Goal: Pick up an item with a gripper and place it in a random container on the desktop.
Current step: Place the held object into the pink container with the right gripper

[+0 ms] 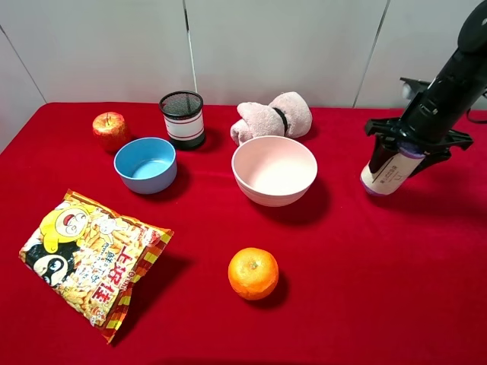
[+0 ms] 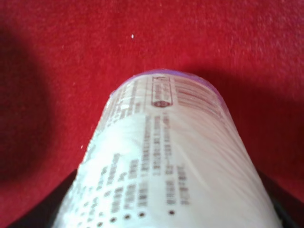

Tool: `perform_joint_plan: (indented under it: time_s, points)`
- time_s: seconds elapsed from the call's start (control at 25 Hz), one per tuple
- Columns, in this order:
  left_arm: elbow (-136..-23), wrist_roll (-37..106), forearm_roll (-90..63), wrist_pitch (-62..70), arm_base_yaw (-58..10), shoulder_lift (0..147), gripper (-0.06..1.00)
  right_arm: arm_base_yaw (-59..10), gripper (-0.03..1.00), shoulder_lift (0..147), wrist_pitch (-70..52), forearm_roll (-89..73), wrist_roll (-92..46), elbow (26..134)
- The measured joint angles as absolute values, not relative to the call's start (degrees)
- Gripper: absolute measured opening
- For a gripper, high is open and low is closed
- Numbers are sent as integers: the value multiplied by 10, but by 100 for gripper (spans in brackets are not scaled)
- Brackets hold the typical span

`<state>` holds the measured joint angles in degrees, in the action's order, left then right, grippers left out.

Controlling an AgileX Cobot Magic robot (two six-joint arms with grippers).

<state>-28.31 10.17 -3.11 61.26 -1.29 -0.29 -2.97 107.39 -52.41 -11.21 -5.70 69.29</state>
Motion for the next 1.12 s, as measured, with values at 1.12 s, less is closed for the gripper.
perform_joint_plan:
  time_s: [1.12]
  points:
    - [-283,102,-31,613,-13,-3,100,-180,46,965,-590,-107,-33,693]
